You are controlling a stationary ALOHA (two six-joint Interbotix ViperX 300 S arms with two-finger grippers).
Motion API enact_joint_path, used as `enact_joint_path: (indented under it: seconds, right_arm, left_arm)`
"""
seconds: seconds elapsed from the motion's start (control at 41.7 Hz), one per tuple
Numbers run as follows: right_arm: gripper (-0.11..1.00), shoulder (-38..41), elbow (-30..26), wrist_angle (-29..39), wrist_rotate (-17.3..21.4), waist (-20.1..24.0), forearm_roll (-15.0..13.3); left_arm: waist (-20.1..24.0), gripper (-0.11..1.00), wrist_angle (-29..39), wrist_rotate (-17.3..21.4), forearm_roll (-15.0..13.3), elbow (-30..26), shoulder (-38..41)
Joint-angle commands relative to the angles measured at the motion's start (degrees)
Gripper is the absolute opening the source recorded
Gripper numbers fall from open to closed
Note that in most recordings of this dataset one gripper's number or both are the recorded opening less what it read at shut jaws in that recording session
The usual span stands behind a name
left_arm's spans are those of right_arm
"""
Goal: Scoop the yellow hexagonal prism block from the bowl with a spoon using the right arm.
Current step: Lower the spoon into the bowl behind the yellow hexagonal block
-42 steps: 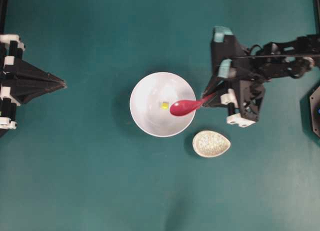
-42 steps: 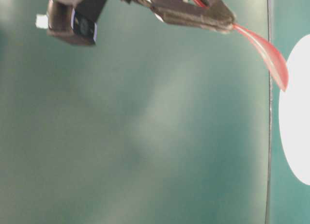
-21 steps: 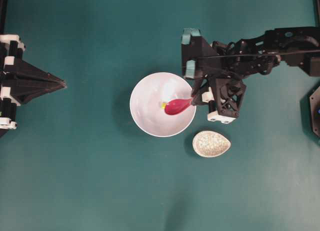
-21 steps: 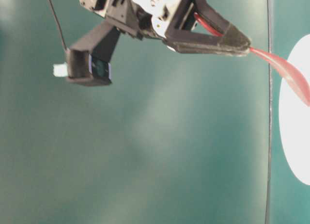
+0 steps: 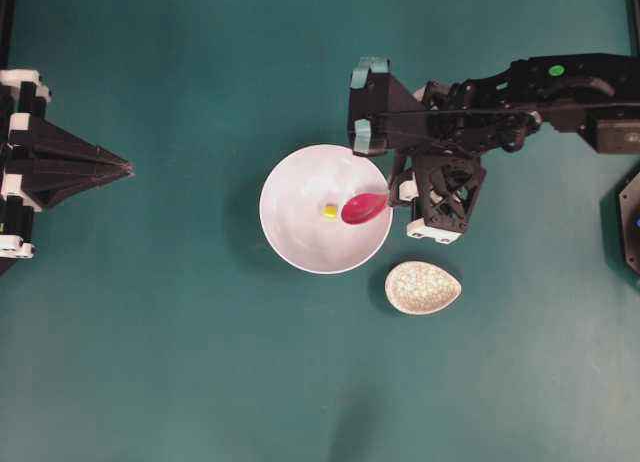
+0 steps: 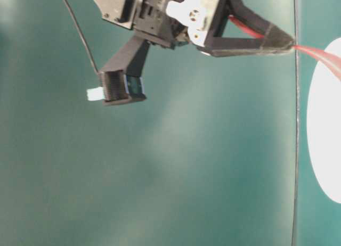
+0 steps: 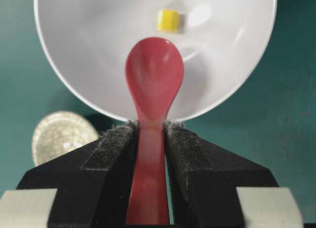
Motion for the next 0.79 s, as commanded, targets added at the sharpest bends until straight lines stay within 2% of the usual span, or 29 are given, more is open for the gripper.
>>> enact_joint_path:
  seconds: [0.0,0.768]
  right_arm:
    - [0.25,0.18,-1.93,0.0,0.0,-0.18,-0.09]
    - [0.25,5.1,-4.22,-1.85,-0.88,0.26,-0.35]
  left_arm:
    - [0.0,0.02,-0.35,-0.09,0.18,-1.58,0.44]
    - [0.0,0.02,-0.35,-0.09,0.18,-1.67,0.18]
